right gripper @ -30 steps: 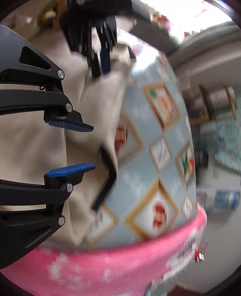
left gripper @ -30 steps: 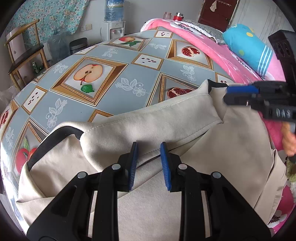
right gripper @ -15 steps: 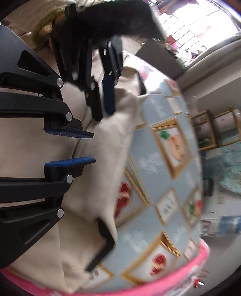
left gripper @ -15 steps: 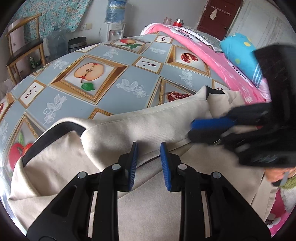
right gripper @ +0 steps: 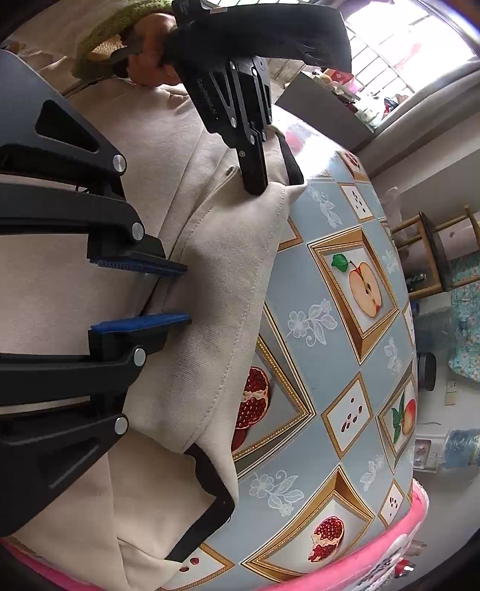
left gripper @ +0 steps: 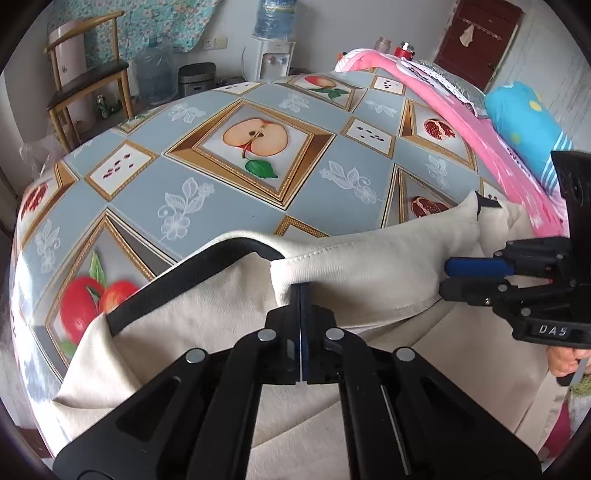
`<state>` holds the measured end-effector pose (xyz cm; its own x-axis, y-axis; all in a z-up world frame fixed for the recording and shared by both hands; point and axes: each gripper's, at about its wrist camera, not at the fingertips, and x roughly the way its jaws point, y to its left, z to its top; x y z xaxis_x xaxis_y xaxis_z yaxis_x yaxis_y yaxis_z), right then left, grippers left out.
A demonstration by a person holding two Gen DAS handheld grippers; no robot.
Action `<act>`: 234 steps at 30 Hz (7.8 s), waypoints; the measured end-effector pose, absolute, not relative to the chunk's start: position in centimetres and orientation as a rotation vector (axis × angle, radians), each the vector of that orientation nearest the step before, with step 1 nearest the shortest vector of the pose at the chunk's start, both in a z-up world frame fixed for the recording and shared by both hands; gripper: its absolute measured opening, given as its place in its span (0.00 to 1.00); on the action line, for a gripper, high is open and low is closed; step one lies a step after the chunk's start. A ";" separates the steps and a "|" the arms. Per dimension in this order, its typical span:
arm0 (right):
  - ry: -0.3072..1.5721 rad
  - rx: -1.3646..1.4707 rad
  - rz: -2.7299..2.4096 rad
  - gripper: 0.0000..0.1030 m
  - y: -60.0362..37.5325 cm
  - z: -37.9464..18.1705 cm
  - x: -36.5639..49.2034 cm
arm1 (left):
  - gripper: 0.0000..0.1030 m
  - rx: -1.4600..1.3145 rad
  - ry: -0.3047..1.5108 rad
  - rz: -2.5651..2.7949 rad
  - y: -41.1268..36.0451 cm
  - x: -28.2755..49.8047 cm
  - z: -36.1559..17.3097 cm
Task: Fold large clothes
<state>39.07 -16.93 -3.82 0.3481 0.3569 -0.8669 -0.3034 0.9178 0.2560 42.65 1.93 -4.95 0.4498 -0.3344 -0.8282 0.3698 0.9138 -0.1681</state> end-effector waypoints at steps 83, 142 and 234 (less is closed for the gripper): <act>0.987 0.205 0.338 0.78 -19.9 1.1 11.5 | 0.80 -0.038 0.849 -0.182 9.6 10.5 2.2; 1.082 0.118 0.403 0.72 -15.8 -3.0 11.3 | 0.41 -0.215 1.025 -0.636 15.9 16.5 -5.2; 1.057 0.364 0.168 0.42 -34.5 -3.1 16.6 | 0.12 0.225 0.981 -0.010 9.0 13.5 -4.5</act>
